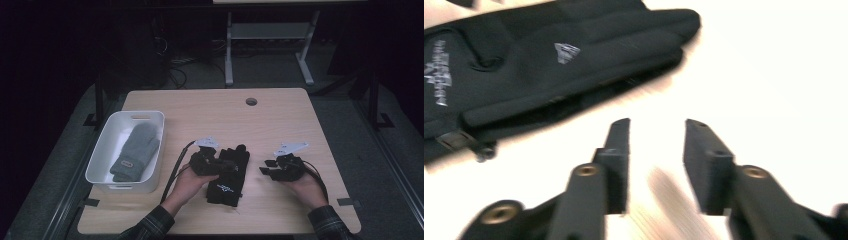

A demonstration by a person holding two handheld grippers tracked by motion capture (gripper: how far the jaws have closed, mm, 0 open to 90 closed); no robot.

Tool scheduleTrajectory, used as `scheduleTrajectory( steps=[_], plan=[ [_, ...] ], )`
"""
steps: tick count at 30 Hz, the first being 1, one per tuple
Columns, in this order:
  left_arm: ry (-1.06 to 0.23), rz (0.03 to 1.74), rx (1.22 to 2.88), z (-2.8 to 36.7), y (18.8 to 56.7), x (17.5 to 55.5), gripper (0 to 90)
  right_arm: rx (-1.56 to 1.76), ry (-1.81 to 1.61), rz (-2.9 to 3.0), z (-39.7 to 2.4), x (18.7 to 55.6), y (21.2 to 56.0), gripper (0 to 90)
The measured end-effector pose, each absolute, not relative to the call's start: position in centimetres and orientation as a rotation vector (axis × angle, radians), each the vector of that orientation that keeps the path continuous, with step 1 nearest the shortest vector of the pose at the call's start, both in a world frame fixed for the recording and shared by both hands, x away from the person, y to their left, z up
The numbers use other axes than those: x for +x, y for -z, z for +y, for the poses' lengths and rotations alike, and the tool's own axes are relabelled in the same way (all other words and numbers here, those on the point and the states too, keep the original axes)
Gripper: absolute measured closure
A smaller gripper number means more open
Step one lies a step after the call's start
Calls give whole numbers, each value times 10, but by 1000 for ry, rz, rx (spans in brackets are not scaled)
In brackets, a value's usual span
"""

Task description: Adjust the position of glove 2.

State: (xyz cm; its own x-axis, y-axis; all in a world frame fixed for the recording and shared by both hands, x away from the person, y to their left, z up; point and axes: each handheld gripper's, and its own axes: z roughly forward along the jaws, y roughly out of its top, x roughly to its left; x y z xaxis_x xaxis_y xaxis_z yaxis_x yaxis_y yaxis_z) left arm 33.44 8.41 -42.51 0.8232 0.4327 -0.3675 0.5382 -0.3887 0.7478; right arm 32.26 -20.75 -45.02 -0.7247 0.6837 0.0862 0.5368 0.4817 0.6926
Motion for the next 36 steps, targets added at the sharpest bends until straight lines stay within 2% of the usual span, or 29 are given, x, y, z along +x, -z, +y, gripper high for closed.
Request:
scheduleTrajectory(
  steps=[2,5,11,17,23,36],
  plan=[
    [137,696,2065,84,425,330,858,1075,-1055,2503,-213,325,453,459],
    [149,672,2087,79,428,322,878,1108,-1022,2495,-217,329,459,366],
    [148,616,2164,62,436,307,888,1169,-982,2433,-224,337,465,236],
    [171,599,2235,51,448,303,890,1182,-934,2433,-225,339,471,219],
    [137,592,2278,50,453,301,891,1186,-945,2423,-225,341,474,195],
    [101,634,2334,83,451,301,891,1188,-987,2384,-226,340,478,153]
  ],
)
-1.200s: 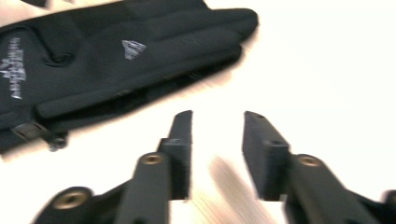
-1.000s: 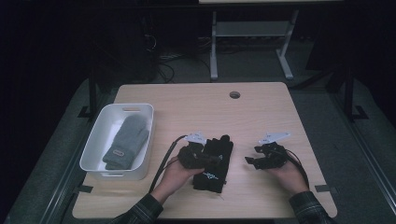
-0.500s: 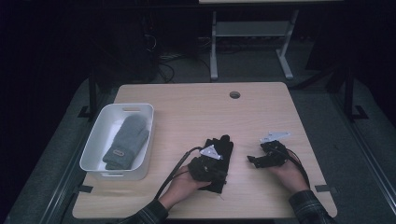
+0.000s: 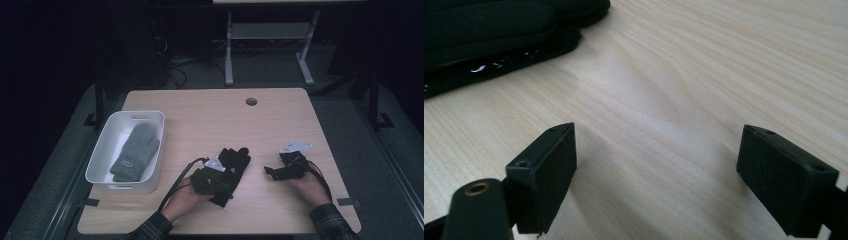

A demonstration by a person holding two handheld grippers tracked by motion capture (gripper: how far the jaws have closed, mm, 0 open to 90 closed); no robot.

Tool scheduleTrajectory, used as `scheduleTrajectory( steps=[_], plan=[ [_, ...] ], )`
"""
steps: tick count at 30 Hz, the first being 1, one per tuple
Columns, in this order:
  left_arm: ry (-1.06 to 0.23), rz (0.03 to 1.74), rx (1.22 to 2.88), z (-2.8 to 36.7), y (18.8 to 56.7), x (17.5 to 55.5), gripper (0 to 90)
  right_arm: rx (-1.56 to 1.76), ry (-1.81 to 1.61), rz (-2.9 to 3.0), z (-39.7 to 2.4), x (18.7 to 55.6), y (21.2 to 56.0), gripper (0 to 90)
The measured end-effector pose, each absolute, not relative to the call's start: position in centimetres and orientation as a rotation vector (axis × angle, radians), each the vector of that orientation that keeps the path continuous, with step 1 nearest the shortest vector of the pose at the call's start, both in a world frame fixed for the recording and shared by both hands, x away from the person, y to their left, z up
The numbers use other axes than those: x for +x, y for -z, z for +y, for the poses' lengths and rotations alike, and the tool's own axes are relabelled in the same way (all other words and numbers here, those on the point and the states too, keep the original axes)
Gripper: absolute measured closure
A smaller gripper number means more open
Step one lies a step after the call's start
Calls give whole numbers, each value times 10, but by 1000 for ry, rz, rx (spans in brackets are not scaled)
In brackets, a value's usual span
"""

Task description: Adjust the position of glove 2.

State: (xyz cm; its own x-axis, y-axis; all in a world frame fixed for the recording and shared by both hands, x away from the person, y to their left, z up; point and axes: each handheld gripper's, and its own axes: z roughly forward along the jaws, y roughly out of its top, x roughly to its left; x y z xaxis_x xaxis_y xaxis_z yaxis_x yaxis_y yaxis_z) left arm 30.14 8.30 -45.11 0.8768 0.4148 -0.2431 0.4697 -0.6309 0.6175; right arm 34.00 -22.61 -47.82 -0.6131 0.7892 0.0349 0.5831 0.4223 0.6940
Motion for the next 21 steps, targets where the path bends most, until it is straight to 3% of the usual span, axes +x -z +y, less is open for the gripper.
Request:
scheduleTrajectory(
  steps=[21],
  plan=[
    [43,714,2363,125,448,303,891,1181,-1028,2352,-227,338,482,130]
  ],
)
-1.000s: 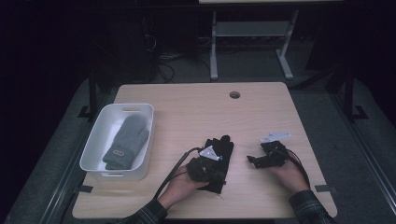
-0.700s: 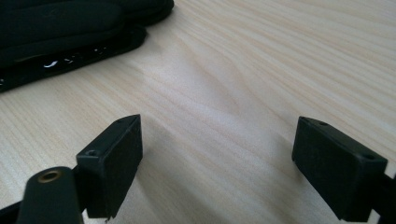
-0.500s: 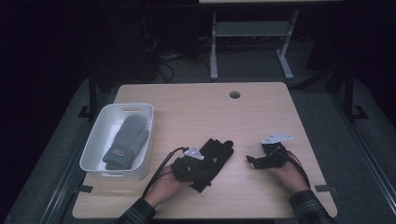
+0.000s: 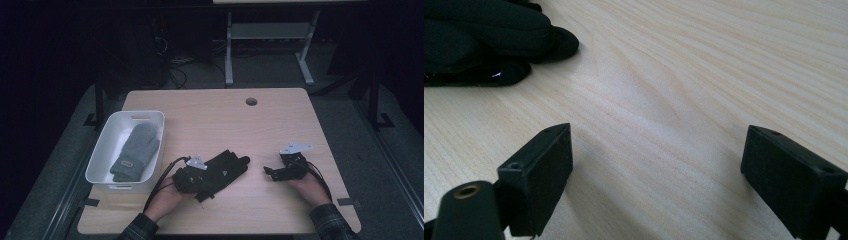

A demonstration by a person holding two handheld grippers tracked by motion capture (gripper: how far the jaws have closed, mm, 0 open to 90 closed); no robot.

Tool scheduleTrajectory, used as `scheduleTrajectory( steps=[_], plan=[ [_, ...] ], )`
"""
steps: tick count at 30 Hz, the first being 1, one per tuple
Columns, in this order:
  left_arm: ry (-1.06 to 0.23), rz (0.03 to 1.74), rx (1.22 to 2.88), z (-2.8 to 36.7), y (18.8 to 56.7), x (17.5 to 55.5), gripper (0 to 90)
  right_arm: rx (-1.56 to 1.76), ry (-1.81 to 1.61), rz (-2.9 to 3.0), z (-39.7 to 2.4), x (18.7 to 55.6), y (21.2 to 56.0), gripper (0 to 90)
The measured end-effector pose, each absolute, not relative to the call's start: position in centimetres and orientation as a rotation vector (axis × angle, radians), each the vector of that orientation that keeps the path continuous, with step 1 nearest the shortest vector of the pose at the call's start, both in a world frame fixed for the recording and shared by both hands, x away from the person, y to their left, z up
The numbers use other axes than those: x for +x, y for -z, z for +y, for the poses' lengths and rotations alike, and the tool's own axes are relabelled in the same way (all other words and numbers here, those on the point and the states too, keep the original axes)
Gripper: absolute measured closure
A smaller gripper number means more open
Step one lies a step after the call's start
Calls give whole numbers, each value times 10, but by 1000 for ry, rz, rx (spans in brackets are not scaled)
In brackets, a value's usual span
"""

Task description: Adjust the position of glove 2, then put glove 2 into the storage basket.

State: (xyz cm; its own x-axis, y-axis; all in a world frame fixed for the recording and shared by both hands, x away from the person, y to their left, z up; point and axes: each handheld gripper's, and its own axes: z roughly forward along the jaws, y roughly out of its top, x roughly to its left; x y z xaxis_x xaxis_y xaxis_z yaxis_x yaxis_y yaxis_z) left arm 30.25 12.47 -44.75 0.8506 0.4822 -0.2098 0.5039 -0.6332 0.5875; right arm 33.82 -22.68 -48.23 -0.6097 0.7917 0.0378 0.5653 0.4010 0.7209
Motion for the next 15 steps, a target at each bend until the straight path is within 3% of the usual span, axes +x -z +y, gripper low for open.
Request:
scheduleTrajectory(
  steps=[5,15],
  plan=[
    [31,707,2353,124,445,302,872,1175,-1028,2350,-227,338,482,130],
    [-36,684,2295,120,424,312,599,1174,-1028,2349,-227,339,482,129]
  ],
)
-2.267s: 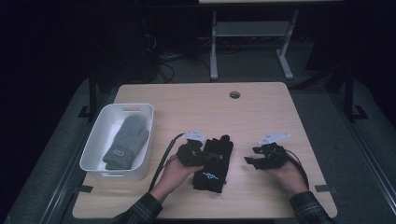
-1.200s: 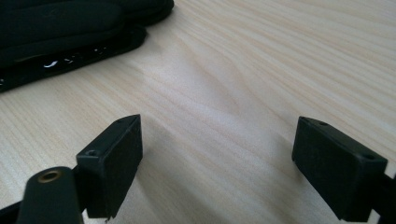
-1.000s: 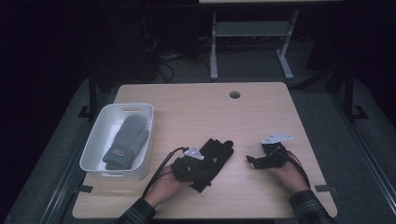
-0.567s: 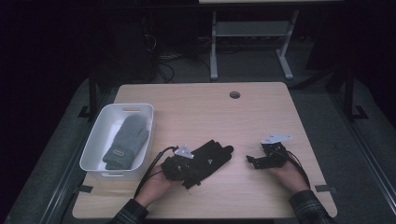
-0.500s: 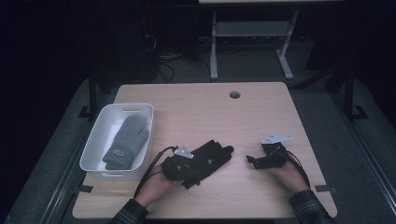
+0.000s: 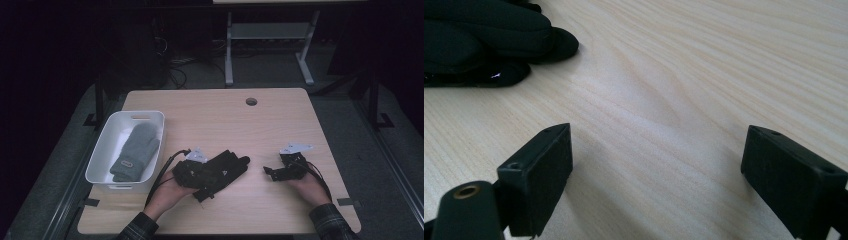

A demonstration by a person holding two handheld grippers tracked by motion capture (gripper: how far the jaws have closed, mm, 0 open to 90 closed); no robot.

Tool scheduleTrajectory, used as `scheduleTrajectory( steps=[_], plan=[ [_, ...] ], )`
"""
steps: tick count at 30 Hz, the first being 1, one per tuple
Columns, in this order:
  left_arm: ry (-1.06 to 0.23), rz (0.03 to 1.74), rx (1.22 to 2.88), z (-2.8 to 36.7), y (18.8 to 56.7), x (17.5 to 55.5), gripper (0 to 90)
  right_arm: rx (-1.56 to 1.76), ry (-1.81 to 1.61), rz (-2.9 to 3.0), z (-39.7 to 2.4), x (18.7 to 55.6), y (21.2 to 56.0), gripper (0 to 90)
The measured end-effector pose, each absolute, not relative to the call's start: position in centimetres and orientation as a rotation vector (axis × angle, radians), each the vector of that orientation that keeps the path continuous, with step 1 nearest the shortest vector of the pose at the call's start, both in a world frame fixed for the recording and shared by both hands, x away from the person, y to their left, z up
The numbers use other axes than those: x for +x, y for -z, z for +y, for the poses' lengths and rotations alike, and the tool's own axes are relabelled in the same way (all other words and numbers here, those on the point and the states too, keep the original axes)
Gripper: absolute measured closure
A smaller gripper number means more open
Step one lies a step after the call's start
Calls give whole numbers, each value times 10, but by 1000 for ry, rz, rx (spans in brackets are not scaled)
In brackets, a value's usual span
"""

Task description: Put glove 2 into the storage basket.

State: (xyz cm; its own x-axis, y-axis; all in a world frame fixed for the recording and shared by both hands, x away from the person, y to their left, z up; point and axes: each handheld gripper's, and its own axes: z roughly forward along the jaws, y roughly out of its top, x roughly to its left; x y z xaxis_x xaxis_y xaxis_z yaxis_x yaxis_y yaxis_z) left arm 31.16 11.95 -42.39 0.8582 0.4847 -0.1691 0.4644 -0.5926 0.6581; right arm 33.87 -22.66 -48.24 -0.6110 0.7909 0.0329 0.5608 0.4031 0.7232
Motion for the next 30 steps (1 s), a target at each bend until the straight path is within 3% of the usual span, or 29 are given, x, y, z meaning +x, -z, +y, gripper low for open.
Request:
scheduleTrajectory(
  steps=[10,16,30],
  plan=[
    [-138,680,2298,110,422,330,305,1174,-1028,2348,-227,339,482,129],
    [-180,662,2309,105,425,342,191,1177,-1028,2348,-226,339,482,129],
    [-197,647,2443,87,454,348,149,1174,-1028,2349,-227,339,482,129]
  ],
)
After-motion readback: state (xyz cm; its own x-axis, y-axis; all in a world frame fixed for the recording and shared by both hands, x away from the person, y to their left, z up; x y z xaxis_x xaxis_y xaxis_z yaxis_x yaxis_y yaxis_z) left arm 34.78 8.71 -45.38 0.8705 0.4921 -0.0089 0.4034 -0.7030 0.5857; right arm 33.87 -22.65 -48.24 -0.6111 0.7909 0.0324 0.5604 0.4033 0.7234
